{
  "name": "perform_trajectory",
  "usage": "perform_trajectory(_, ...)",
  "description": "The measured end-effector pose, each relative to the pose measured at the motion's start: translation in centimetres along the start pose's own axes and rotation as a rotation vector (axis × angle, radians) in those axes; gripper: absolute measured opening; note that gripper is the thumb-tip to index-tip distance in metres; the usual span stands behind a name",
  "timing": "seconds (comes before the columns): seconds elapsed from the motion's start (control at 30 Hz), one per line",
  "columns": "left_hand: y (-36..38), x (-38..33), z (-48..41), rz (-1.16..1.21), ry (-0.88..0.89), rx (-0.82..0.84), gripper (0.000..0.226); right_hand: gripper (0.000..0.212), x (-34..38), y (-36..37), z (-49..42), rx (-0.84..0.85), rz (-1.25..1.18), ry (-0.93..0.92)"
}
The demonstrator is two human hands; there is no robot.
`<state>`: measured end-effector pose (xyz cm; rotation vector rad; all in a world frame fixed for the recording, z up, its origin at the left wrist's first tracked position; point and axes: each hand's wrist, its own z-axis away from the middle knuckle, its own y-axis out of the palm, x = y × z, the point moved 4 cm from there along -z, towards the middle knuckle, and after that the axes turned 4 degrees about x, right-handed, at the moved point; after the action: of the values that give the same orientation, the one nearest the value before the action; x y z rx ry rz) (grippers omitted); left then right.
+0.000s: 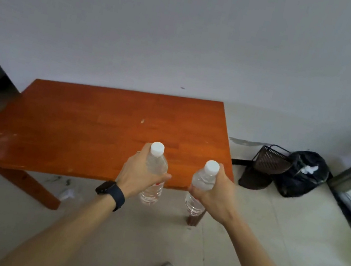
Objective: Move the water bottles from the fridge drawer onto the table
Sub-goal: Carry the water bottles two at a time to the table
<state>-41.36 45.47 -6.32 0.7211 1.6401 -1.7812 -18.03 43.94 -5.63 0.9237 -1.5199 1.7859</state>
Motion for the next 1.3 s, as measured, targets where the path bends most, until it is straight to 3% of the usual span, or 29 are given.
perform_trajectory(0.27, -2.7, 2.7, -12.8, 0.073, -0.032, 0.013, 0.068, 0.061, 1.9, 2.4, -14.1, 0.022, 0.015, 0.036)
perform_trajectory(0.43, -2.7, 5.6, -21.2, 0.084, -0.047, 0.071, 0.080, 0.061, 1.7, 4.0, -22.1, 0.031, 0.050, 0.052)
perform_trajectory(0.6, -2.1, 8.2, -30.4, 0.012, -0.056, 0.134, 0.069, 0.064, 0.7, 5.4, -29.8, -0.024, 0.043, 0.133)
perform_trajectory(0.97, -1.6, 8.0, -47.0, -0.041, 0.011, 0.187, 0.075, 0.053, -2.7, 4.1, -46.0, -0.090, -0.005, 0.210)
perform_trajectory(1.17, 0.4, 6.4, -54.5, 0.058, -0.006, 0.164, 0.064, 0.053, -4.5, 1.7, -54.5, -0.134, 0.016, 0.192)
perform_trajectory(1.3, 2.1, 5.6, -58.6, 0.068, 0.011, 0.178, 0.072, 0.064, -6.2, 0.9, -58.7, -0.110, -0.029, 0.175)
